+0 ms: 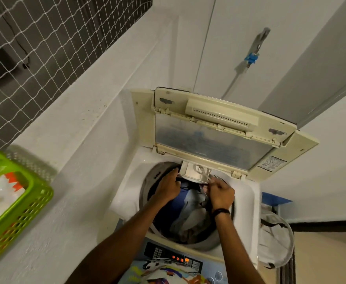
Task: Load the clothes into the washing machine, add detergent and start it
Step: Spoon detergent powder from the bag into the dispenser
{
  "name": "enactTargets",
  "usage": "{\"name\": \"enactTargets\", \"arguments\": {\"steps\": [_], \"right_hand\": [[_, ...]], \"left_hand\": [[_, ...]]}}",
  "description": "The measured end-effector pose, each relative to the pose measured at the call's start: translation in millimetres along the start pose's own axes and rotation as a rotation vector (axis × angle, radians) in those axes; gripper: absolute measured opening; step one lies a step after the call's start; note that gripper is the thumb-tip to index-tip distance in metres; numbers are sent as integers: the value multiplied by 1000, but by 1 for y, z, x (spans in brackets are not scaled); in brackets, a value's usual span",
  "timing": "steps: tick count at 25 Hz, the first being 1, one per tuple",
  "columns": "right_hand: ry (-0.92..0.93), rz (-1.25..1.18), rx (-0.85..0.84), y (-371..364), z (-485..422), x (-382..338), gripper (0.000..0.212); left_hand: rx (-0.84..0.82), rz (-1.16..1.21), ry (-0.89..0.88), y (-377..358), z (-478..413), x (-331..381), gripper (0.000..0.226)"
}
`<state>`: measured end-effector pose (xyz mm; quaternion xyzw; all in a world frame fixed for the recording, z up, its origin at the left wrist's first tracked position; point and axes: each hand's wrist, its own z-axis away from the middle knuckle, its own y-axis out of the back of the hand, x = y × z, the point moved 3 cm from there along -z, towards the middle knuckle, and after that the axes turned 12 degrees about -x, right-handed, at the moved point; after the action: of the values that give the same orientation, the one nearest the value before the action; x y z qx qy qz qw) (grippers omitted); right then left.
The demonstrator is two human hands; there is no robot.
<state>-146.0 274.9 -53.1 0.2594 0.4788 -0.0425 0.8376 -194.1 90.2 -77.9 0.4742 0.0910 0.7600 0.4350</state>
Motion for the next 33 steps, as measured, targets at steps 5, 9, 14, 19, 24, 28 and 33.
{"name": "enactTargets", "arguments": {"steps": [5, 9, 14, 19, 24, 28, 33], "right_hand": [[-216, -725, -196, 6, 26, -25, 16], [-161, -816, -376, 1, 66, -71, 20], [-49, -699, -687, -31, 126, -143, 20], [160, -334, -1038, -83, 199, -218, 17], [534, 153, -1140, -148, 262, -266, 9], [1018, 603, -954, -219, 281, -276, 29], [1090, 794, -801, -272, 292, -278, 24]], "left_hand": [[208, 50, -94, 39, 43, 10, 53], [353, 233, -189, 83, 109, 16, 47], [745, 328, -327, 141, 226, 23, 32], [1128, 200, -320, 184, 352, 10, 21], [1166, -187, 251, 227, 416, -65, 36], [1091, -152, 402, 245, 427, -119, 33], [1206, 141, 343, 244, 430, -132, 17]]}}
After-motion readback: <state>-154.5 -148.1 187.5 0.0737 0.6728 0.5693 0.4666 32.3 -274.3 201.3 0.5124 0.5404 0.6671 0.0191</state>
